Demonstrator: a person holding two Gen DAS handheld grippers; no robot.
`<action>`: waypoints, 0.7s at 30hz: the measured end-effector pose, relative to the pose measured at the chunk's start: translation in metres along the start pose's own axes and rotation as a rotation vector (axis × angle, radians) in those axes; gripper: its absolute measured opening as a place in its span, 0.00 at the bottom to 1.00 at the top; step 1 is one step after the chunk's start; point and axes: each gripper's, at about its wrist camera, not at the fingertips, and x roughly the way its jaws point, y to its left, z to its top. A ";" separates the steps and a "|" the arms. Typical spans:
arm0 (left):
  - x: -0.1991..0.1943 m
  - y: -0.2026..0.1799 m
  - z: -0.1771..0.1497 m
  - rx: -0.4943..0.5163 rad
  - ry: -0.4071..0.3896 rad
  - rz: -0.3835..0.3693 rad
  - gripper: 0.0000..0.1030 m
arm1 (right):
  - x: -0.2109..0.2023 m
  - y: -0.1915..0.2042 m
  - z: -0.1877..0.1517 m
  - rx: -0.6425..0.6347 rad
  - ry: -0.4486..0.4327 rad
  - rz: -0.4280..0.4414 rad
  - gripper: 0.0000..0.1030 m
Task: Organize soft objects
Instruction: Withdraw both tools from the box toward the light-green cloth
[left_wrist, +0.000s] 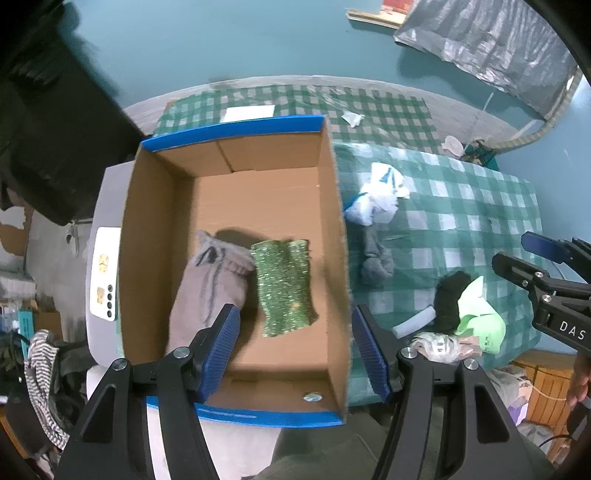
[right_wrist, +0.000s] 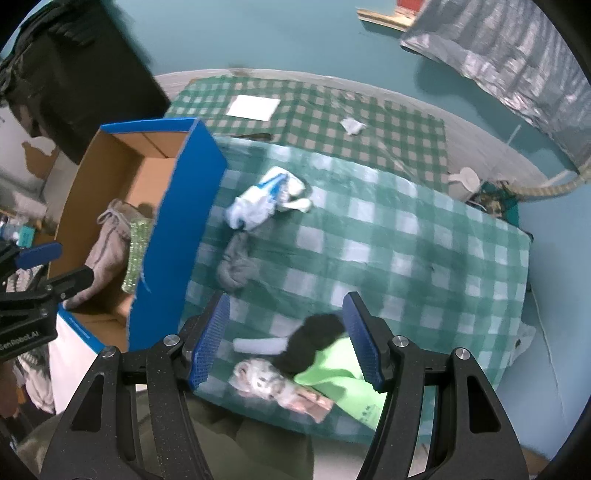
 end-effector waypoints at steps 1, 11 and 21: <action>0.000 -0.004 0.001 0.009 0.001 -0.001 0.63 | 0.000 -0.003 -0.001 0.006 0.001 -0.002 0.62; 0.005 -0.042 0.009 0.091 0.007 -0.009 0.63 | 0.001 -0.048 -0.024 0.095 0.019 -0.035 0.62; 0.017 -0.084 0.019 0.186 0.019 -0.012 0.64 | 0.016 -0.080 -0.051 0.153 0.061 -0.058 0.63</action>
